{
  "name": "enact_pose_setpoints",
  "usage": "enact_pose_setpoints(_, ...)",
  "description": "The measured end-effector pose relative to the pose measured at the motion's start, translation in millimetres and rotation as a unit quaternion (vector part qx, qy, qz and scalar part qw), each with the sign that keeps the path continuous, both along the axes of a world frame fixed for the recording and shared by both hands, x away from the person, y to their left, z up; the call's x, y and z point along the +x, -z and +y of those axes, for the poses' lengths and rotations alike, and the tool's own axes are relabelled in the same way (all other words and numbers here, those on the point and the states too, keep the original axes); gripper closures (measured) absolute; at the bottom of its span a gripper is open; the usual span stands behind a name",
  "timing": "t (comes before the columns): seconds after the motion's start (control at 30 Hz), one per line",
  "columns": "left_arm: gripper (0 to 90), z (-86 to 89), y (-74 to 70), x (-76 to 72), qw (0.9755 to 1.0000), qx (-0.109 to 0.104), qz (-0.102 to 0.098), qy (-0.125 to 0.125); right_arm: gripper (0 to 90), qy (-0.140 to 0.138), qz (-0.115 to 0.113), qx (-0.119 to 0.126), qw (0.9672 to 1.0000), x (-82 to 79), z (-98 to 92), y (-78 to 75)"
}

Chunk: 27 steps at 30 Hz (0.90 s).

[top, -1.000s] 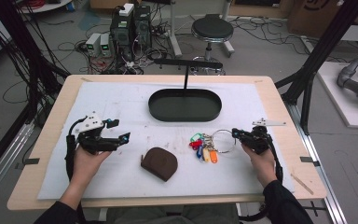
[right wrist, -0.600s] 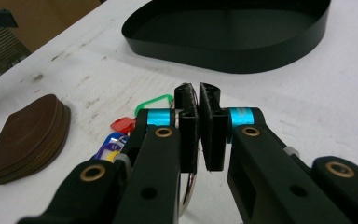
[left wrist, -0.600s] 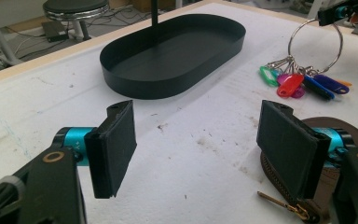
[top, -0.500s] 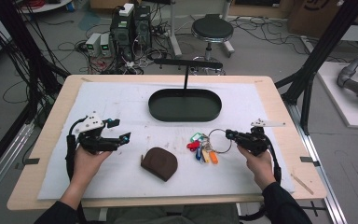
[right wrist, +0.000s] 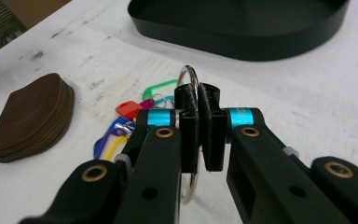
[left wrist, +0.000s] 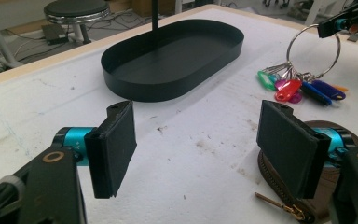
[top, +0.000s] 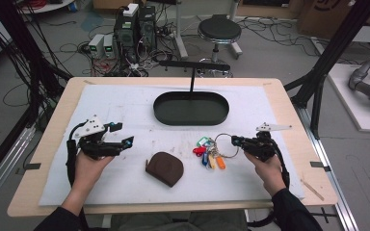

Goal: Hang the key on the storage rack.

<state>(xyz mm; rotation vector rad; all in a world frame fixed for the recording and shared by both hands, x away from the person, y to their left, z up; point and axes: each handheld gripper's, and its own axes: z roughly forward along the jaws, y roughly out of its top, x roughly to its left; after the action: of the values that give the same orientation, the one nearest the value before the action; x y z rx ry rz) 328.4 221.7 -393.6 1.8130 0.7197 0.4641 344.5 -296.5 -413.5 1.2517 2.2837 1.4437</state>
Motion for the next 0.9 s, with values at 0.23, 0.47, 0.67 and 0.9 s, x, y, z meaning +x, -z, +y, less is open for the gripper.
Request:
enact_pose_setpoints(0.23,27.7,-2.1,1.0,-4.3,1.0000,0.003,0.000,0.003,88.3,-0.013,-0.036,-0.010,0.9992,-4.2,8.5,-15.8)
enact_pose_setpoints(0.47,27.2,0.2,1.9,-7.7,1.0000,0.001,-0.004,0.009,88.4,-0.023,-0.065,-0.003,0.9976,-5.1,8.5,-37.8)
enact_pose_setpoints(0.67,26.9,1.8,1.0,-8.0,0.9999,-0.004,-0.007,0.007,88.4,-0.026,-0.083,0.003,0.9962,-5.2,7.4,-53.1)
enact_pose_setpoints(0.9,26.8,2.8,0.0,-8.6,0.9999,-0.005,-0.009,0.009,88.4,-0.033,-0.101,0.008,0.9943,1.1,6.0,-72.7)
